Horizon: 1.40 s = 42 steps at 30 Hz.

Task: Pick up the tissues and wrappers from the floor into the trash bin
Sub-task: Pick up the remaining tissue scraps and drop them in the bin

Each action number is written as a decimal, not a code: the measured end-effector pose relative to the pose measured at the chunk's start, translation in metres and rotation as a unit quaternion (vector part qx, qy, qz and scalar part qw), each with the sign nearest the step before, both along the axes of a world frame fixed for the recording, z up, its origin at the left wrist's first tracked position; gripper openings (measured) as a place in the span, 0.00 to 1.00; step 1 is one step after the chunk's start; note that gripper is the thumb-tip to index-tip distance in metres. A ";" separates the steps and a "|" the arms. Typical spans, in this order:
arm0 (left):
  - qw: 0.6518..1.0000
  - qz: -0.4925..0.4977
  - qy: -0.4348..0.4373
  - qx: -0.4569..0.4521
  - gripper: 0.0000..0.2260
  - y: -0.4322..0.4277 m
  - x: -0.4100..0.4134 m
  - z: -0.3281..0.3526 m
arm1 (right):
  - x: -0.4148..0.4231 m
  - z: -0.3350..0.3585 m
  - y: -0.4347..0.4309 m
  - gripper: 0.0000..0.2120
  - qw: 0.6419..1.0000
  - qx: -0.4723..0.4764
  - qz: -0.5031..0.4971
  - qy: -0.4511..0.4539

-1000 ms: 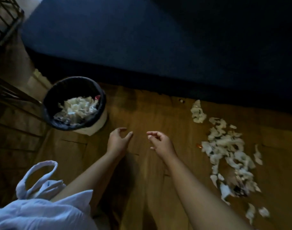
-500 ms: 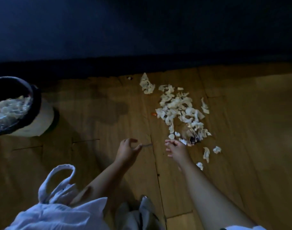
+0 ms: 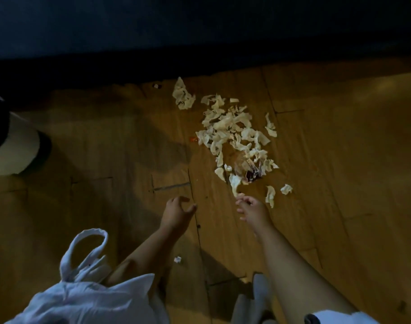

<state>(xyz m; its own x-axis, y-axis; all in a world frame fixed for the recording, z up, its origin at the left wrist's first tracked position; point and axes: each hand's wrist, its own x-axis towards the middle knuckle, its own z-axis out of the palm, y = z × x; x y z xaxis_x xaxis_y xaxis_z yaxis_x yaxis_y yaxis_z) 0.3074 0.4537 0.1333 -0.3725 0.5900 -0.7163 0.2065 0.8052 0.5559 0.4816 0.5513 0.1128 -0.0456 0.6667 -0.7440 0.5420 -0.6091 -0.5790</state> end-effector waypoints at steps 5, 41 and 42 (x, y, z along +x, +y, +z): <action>0.997 0.076 -0.015 0.013 0.20 0.015 0.064 -0.023 | 0.043 -0.022 0.028 0.09 0.996 -0.014 0.083 0.009; 0.946 0.298 0.064 -0.107 0.13 -0.096 0.133 -0.381 | 0.100 -0.363 0.068 0.11 0.861 0.174 0.475 -0.047; 0.952 0.286 0.055 -0.090 0.12 -0.081 0.137 -0.371 | 0.107 -0.363 0.069 0.11 0.852 0.188 0.485 -0.055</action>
